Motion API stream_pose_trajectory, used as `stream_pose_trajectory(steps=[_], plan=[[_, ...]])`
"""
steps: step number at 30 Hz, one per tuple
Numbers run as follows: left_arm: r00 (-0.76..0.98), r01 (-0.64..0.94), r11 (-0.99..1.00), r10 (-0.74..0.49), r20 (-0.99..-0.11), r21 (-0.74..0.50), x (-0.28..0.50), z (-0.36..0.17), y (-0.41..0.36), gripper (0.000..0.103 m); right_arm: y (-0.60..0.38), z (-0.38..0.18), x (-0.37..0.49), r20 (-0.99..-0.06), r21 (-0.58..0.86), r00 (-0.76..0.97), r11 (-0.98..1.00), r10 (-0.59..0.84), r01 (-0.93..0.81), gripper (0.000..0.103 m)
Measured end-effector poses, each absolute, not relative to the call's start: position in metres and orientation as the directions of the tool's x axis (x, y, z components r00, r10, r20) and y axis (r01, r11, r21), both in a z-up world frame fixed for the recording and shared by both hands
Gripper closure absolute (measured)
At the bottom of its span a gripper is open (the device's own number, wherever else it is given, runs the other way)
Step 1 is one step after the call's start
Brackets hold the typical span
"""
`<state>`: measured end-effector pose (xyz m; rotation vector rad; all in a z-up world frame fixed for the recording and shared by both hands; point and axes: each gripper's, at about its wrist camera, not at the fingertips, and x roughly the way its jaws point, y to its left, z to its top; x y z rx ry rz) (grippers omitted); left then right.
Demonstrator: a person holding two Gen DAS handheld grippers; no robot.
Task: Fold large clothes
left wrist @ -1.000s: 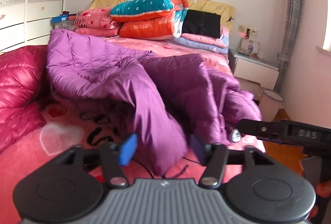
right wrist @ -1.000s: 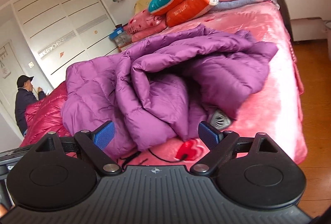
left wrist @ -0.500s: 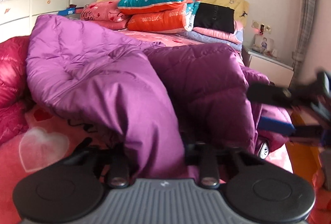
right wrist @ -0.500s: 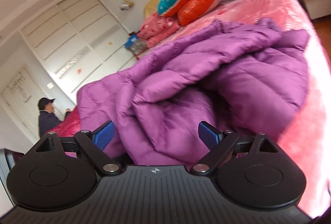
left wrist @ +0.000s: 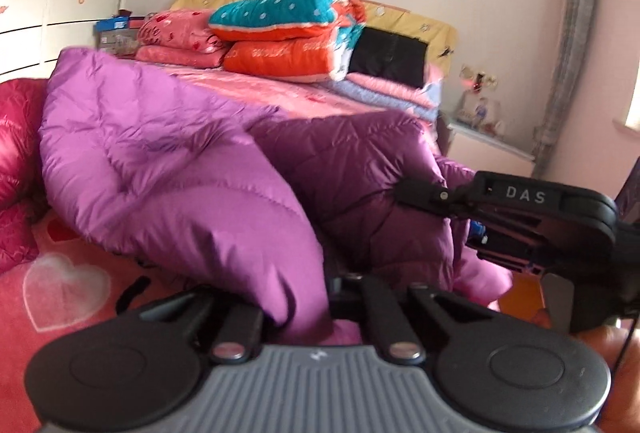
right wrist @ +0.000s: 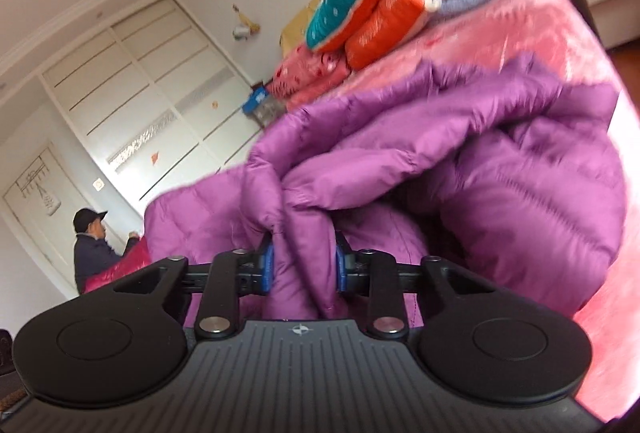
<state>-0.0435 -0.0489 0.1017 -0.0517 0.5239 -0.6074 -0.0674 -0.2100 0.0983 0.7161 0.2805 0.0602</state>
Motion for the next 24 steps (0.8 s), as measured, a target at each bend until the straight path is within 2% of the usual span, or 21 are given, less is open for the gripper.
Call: stream_pose_trajectory(steps=[4, 10, 24], plan=[[0.673, 0.580, 0.789, -0.605, -0.425, -0.203, -0.066, 0.120, -0.047, 0.101, -0.216, 0.113, -0.087, -0.208, 0.655, 0.971, 0.754, 0.117, 0.049, 0.073], [0.624, 0.642, 0.731, -0.674, -0.395, -0.233, -0.112, 0.140, -0.037, 0.101, -0.217, 0.127, -0.115, -0.228, 0.648, 0.969, 0.758, 0.099, 0.075, 0.074], [0.492, 0.743, 0.616, -0.767, -0.412, -0.260, -0.224, 0.152, -0.018, 0.101, -0.182, 0.159, -0.196, -0.276, 0.622, 0.951, 0.781, 0.143, 0.063, 0.073]])
